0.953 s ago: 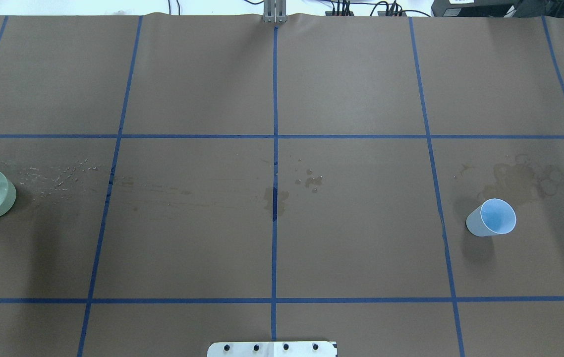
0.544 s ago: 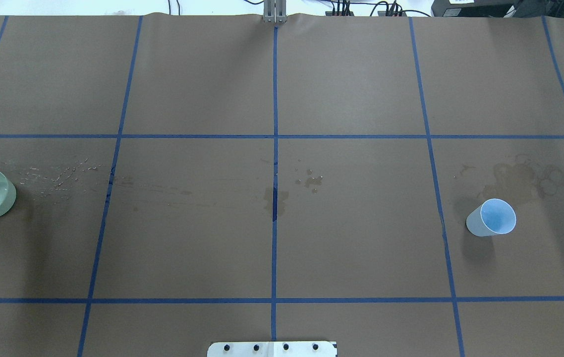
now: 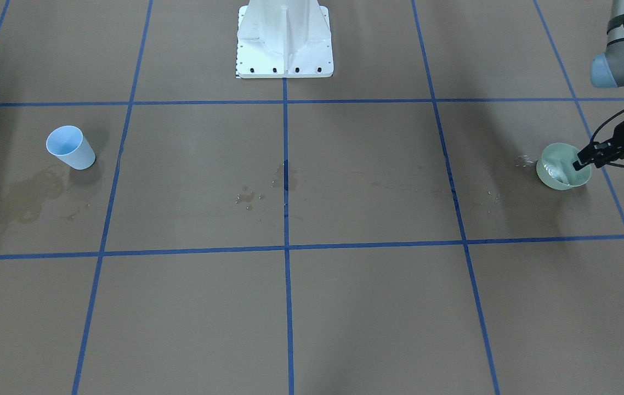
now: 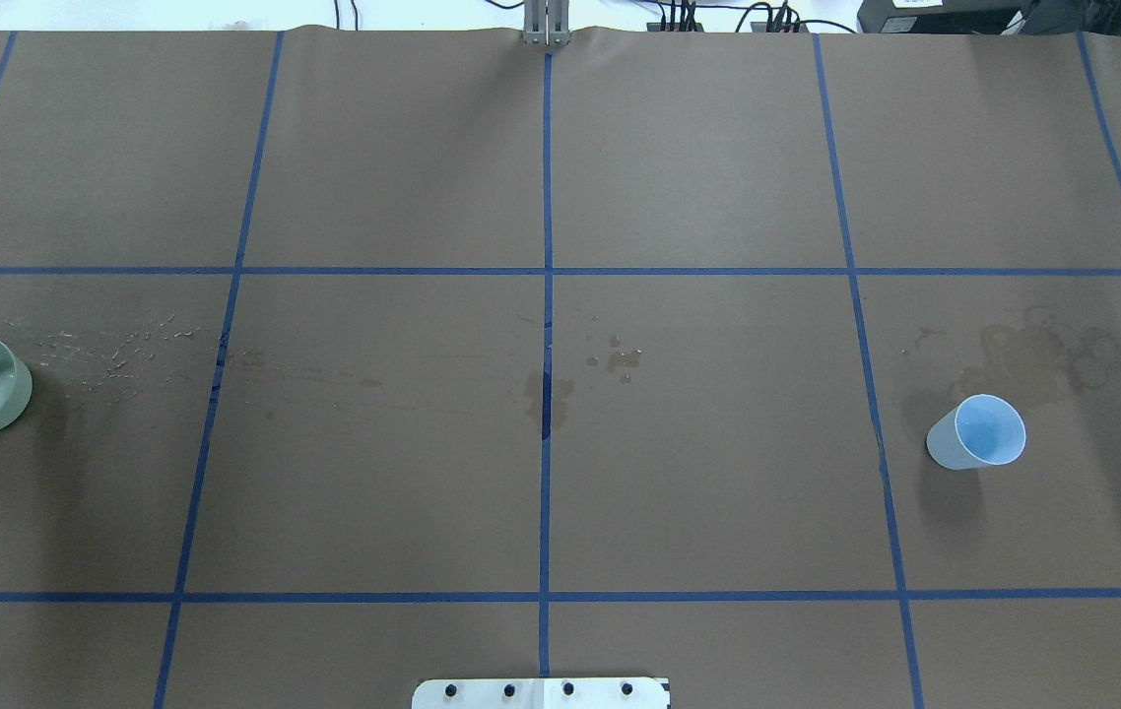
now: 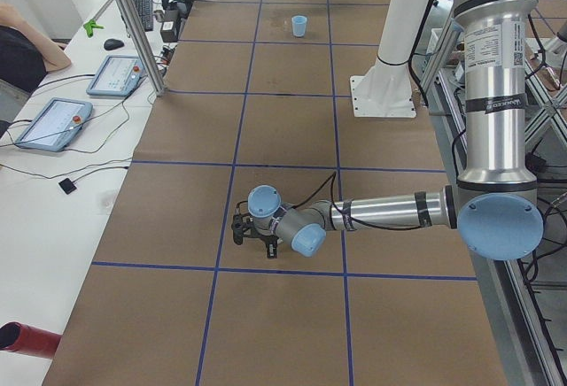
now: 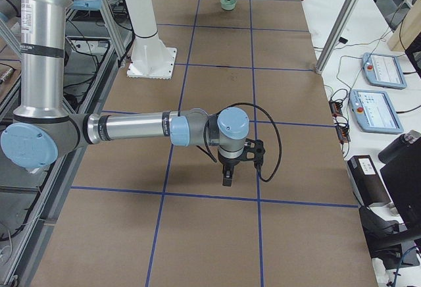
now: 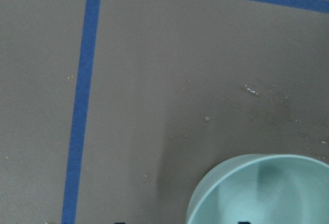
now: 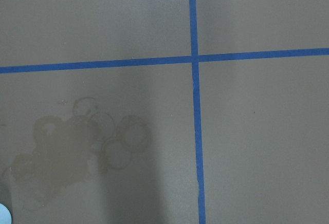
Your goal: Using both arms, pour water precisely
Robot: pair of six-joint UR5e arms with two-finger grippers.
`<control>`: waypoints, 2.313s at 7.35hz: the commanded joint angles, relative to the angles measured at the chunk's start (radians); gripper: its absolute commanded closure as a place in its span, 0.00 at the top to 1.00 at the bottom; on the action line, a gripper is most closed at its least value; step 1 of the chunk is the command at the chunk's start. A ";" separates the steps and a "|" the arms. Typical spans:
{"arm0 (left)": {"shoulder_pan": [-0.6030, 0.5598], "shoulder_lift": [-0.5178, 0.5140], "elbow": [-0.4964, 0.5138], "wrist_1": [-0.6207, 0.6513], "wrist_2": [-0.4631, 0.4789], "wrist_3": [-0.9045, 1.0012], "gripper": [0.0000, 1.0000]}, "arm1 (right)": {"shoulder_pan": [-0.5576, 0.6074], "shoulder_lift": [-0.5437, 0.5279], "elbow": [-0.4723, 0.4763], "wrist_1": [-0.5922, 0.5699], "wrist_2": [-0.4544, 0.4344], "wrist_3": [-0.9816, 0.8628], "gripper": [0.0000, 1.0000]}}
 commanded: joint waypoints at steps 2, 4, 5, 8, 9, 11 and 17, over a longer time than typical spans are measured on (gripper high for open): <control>0.005 -0.022 0.002 0.003 0.001 -0.089 0.00 | 0.000 0.001 0.000 0.000 0.000 -0.001 0.99; 0.003 -0.036 -0.004 0.008 -0.005 -0.136 0.00 | 0.005 0.001 -0.001 0.000 0.000 -0.002 0.99; 0.003 -0.047 -0.002 0.015 -0.033 -0.138 0.00 | 0.008 0.001 -0.001 0.000 0.000 -0.004 0.99; -0.046 -0.207 -0.075 0.260 -0.100 -0.141 0.00 | 0.012 0.001 0.000 0.000 0.000 -0.004 0.99; -0.046 -0.273 -0.143 0.417 -0.099 -0.144 0.00 | 0.014 0.001 0.000 0.000 0.000 -0.004 0.99; -0.037 -0.460 -0.197 0.645 -0.096 -0.262 0.00 | 0.014 0.002 0.002 0.000 0.000 -0.005 0.99; 0.424 -0.947 0.026 0.535 0.187 -1.025 0.00 | 0.015 0.001 0.022 0.002 0.001 -0.011 0.99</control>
